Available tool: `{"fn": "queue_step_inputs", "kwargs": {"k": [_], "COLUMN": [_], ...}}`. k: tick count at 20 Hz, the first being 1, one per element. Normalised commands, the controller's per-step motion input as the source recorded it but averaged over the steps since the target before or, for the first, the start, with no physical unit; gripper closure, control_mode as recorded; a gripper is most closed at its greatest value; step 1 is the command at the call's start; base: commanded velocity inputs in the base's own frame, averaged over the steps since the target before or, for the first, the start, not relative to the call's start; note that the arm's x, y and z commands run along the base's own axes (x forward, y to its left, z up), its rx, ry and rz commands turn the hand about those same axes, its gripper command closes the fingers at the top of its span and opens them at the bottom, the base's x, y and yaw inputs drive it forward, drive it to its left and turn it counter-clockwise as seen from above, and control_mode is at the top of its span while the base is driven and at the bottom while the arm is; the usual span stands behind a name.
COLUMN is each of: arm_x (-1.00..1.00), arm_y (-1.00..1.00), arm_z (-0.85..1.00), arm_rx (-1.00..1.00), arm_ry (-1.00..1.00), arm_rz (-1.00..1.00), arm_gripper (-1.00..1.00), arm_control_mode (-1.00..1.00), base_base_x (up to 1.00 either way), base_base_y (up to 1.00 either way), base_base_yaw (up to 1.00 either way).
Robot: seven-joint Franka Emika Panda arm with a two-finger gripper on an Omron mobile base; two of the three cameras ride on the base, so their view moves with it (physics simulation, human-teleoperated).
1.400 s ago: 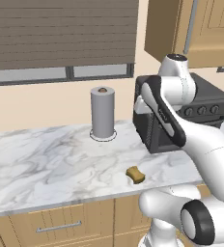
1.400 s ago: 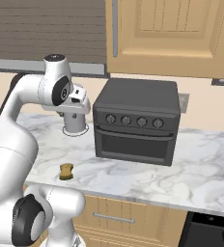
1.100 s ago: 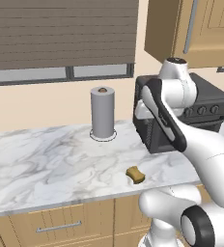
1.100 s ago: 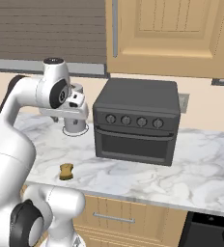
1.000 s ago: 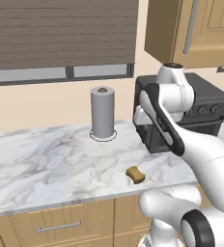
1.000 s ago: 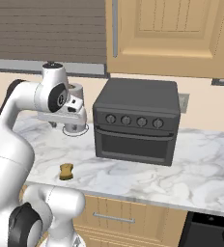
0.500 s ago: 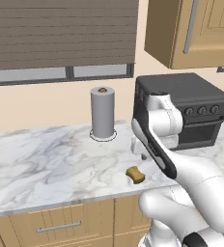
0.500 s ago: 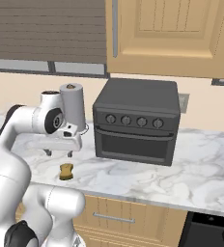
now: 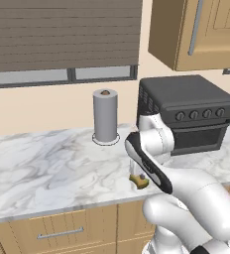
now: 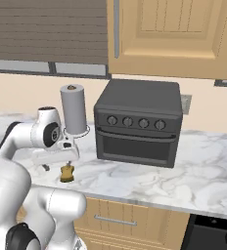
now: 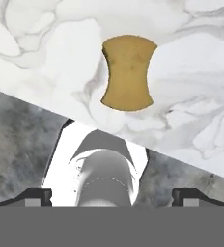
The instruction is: Pick up the sponge from the counter and clean the cutting board by briefly scrubbing or pressing down on the cutting board. Once finished, release the sponge.
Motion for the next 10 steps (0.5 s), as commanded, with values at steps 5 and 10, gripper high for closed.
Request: {"fn": "queue_step_inputs", "kwargs": {"k": [5,10], "arm_x": [0.45,0.6], "arm_y": [0.02,0.04], "arm_z": [-0.48,-0.45], "arm_rx": [0.0,0.0], "arm_ry": [0.1,0.15], "arm_rz": [0.09,0.01], "arm_gripper": [-1.0,-1.0], "arm_control_mode": [-1.0,-1.0], "base_base_x": [0.0,0.0], "base_base_y": [0.0,0.0], "base_base_yaw": [0.0,0.0]}}
